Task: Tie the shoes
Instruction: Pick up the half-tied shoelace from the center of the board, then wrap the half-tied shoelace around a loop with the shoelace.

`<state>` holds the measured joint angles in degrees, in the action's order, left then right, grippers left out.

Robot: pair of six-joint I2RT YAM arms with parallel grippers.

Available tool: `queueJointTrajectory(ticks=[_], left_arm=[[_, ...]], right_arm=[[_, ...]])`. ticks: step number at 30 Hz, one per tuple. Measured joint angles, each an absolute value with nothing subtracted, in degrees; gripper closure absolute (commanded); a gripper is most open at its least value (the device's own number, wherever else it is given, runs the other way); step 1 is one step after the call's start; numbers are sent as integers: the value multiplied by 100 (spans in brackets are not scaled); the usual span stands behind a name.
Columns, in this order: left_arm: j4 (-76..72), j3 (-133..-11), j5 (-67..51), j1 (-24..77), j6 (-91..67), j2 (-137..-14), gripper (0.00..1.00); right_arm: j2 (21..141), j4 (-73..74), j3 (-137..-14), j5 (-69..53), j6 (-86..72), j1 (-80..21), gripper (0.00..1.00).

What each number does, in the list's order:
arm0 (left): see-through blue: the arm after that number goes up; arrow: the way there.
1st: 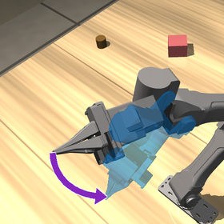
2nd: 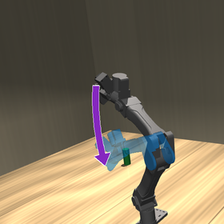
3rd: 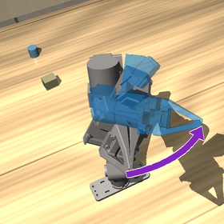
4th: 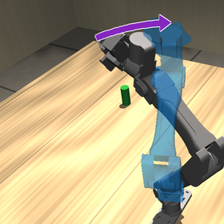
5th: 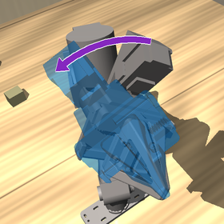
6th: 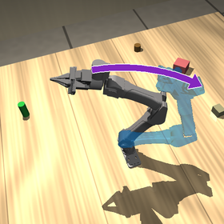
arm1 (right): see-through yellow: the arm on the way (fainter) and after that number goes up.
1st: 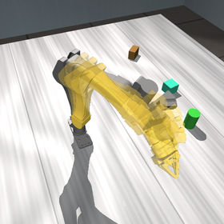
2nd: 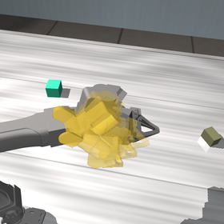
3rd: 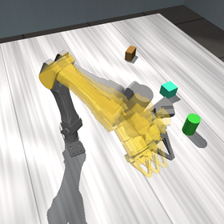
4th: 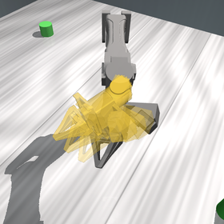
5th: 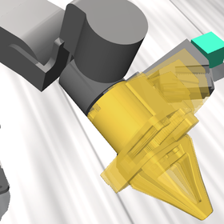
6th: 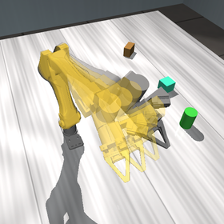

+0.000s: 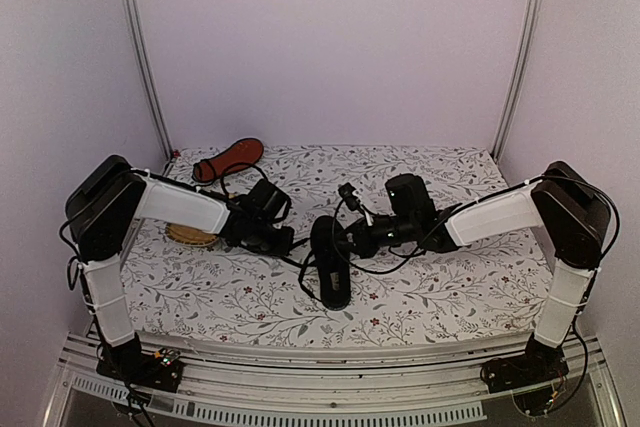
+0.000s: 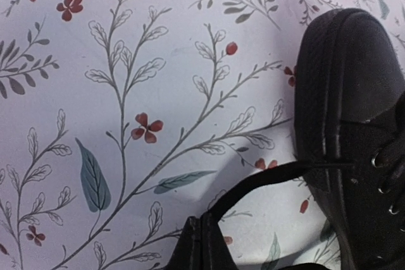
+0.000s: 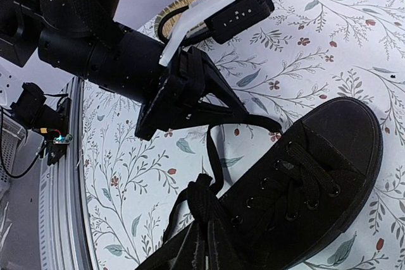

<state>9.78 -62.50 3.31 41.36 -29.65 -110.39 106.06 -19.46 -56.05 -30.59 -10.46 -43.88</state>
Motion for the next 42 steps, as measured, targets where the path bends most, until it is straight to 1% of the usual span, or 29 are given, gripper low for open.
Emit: queueJointTrajectory(ticks=[5, 11, 16, 20, 28, 32, 36, 42], left_arm=[[869, -6040, 613, 4198, -3070, -10877, 100], [261, -5096, 633, 4217, -3155, -9548, 100], [-460, -4897, 154, 4235, -3223, -8757, 100], [-792, -4936, -128, 4276, -3267, -8654, 100], [-958, -5546, -436, 4322, -3262, -9052, 100], [-1160, -5642, -561, 4434, -3264, -9050, 100], [-1275, -5529, -600, 4696, -3358, -8899, 100], [-1828, -4886, -604, 5317, -3765, -8580, 100]], right_arm=[[10604, -1957, -5605, -3048, -1070, -4388, 98], [10580, -1964, -5603, -2958, -1129, -4388, 98], [10560, -1970, -5603, -2902, -1201, -4388, 98], [10560, -1975, -5603, -2910, -1249, -4388, 98], [10560, -1979, -5601, -3004, -1293, -4388, 98], [10514, -2012, -5527, -2808, -1446, -4388, 98], [10394, -2023, -5472, -2512, -1675, -4386, 98], [10353, -2060, -5472, -2425, -2014, -4327, 98]])
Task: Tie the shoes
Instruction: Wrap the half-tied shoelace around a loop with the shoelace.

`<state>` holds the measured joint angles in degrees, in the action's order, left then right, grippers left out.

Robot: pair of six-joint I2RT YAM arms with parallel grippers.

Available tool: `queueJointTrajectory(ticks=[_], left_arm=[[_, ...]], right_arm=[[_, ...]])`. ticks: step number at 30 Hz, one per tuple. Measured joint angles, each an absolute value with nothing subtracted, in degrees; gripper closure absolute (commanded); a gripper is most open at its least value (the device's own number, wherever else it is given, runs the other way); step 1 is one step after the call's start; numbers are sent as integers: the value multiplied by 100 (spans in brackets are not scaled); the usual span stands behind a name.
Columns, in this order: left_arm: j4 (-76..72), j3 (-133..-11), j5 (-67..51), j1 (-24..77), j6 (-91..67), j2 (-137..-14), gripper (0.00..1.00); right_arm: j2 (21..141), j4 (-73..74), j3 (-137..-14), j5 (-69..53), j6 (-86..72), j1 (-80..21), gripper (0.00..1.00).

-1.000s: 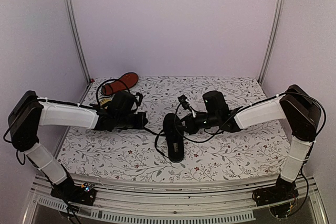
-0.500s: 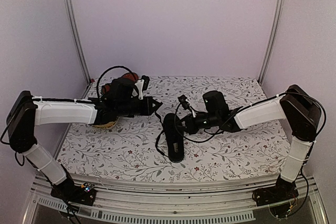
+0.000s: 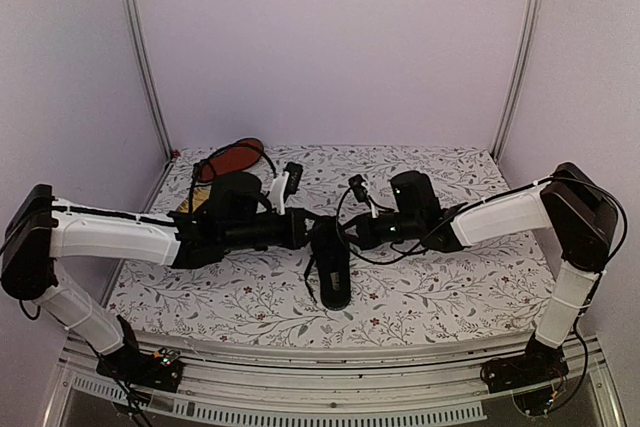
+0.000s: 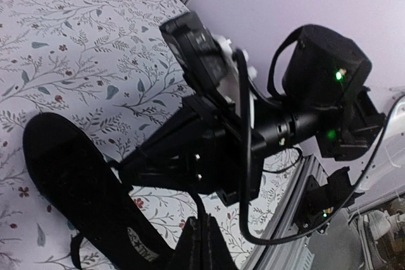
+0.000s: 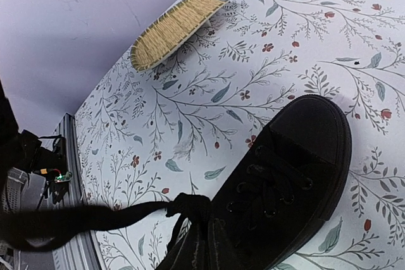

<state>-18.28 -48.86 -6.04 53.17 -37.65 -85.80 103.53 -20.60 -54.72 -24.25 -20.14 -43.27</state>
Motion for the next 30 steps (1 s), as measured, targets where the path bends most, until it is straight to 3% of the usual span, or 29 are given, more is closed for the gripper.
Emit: queueJointTrajectory(ticks=[10, 21, 22, 26, 30], left_arm=[[-2307, -4272, -519, 6040, -4071, -8919, 100], [-2480, -5264, -556, 6167, -3736, -10449, 100], [-2477, -5354, -526, 6187, -3669, -10534, 97], [-2434, -5618, -403, 6263, -3444, -10739, 65], [-2412, -5476, -276, 6309, -3319, -10584, 52]], right_arm=[[10353, -2064, -5474, -2596, -2279, -4224, 98], [10353, -2071, -5474, -2650, -2362, -4224, 98], [10353, -2071, -5474, -2650, -2364, -4224, 98], [10353, -2073, -5474, -2655, -2366, -4200, 98], [10353, -2073, -5474, -2655, -2366, -4187, 98]])
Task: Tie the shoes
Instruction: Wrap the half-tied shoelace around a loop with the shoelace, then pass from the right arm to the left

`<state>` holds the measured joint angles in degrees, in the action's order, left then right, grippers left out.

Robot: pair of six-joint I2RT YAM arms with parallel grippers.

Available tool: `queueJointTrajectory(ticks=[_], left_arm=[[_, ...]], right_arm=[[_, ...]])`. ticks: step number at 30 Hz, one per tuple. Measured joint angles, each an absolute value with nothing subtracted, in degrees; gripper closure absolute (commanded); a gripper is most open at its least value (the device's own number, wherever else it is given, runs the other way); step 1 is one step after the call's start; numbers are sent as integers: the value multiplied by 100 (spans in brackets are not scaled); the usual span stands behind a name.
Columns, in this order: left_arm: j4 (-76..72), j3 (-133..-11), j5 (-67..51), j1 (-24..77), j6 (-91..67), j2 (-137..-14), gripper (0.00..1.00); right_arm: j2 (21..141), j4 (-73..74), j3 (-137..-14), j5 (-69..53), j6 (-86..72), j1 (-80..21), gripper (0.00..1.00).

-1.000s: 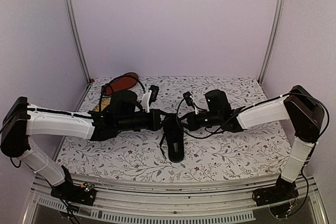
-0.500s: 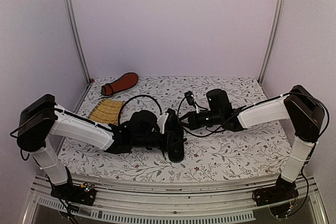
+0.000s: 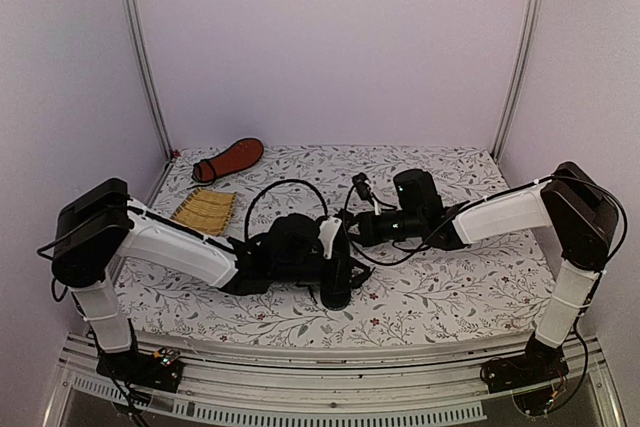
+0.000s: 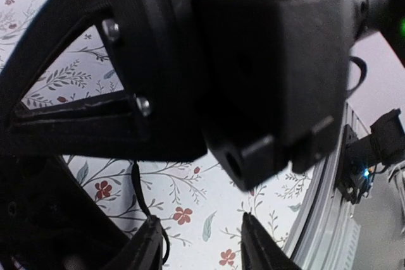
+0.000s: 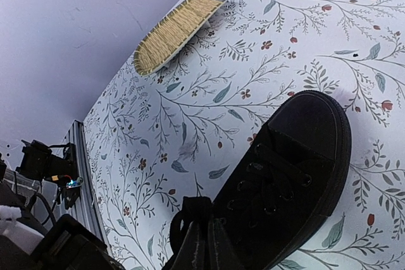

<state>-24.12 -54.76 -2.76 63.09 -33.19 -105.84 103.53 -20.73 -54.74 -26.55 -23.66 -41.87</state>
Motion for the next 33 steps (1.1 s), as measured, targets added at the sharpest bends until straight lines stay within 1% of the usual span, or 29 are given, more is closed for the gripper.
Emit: queueJointTrajectory(ticks=[2, 6, 11, 16, 17, 21, 22, 26, 33], left_arm=[[-2349, -5264, -222, 6322, -3271, -10353, 49], [-2180, -4838, -187, 6337, -3203, -9738, 47], [-1900, -4407, 5, 6337, -3114, -8906, 55], [-1533, -4316, 178, 6171, -3089, -8418, 55], [-1472, -4327, 174, 6064, -3107, -8390, 55], [-1372, -4464, 176, 5697, -3238, -8438, 46], [-1369, -4547, 169, 5610, -3310, -8488, 45], [-1420, -4936, 99, 5380, -3616, -8838, 45], [-1455, -5231, -89, 5236, -4082, -9465, 45]], right_arm=[[10353, -2073, -5474, -2655, -2366, -4187, 98], [10353, -2082, -5474, -2670, -2357, -4187, 98], [10353, -2095, -5474, -2755, -2307, -4187, 98], [10353, -2110, -5474, -2871, -2224, -4187, 98], [10353, -2110, -5474, -2902, -2202, -4187, 98], [10353, -2112, -5474, -2932, -2130, -4226, 98], [10353, -2112, -5472, -2934, -2108, -4248, 98], [10353, -2123, -5470, -2932, -2053, -4318, 98], [10353, -2161, -5457, -2928, -2025, -4429, 98]])
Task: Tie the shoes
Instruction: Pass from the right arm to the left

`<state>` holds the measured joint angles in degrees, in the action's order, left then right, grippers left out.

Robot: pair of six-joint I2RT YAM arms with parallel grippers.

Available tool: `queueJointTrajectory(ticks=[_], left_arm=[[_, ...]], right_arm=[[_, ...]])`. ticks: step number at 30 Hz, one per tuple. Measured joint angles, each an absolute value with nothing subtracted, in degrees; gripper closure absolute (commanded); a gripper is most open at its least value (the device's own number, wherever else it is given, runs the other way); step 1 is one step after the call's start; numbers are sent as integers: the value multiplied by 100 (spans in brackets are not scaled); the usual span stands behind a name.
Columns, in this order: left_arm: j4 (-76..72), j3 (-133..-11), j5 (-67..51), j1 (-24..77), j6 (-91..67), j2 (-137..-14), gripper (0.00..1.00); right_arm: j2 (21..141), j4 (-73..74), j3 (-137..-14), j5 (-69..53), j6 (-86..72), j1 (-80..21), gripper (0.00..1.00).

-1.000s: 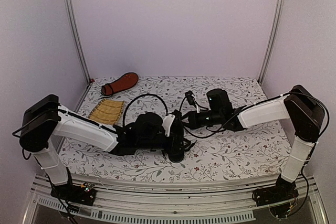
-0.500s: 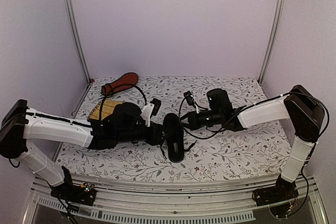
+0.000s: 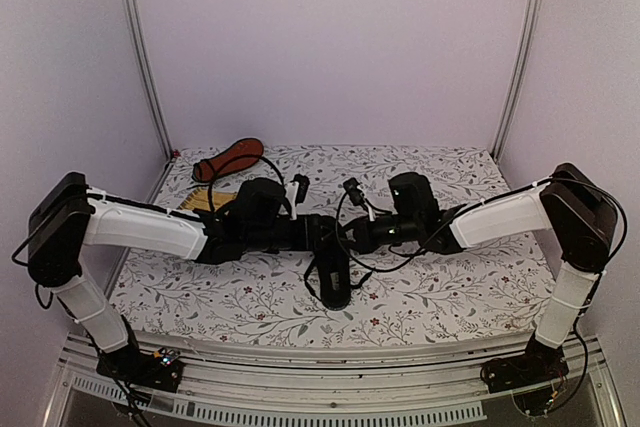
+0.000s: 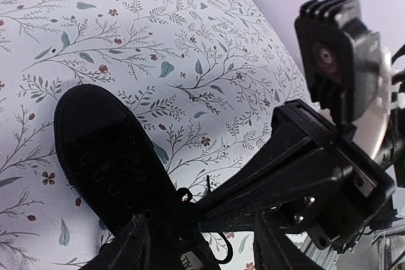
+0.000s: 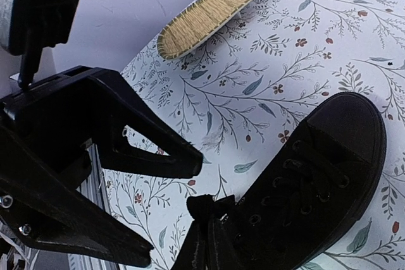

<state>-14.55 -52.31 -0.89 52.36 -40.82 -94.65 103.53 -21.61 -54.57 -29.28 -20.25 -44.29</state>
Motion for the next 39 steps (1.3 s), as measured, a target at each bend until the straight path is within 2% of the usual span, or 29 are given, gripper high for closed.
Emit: queueJointTrajectory(ticks=[11, 17, 20, 33, 35, 39], left_arm=[[-1546, -5297, 123, 5229, -4600, -9668, 61], [-1555, -5406, 196, 5210, -4748, -9898, 62], [-1562, -5461, 198, 5199, -4810, -9970, 66], [-1798, -5586, -115, 5192, -5030, -10149, 100], [-1850, -5583, -163, 5192, -5068, -10162, 100], [-1890, -5572, -207, 5177, -5089, -10167, 100]], right_arm=[[10353, -2196, -5424, -2926, -1999, -4451, 98], [10353, -2191, -5413, -2919, -1981, -4458, 98], [10353, -2189, -5413, -2919, -1973, -4458, 98], [10353, -2189, -5413, -2908, -1944, -4458, 97], [10353, -2185, -5413, -2902, -1946, -4458, 91], [10353, -2180, -5404, -2853, -1959, -4460, 62]])
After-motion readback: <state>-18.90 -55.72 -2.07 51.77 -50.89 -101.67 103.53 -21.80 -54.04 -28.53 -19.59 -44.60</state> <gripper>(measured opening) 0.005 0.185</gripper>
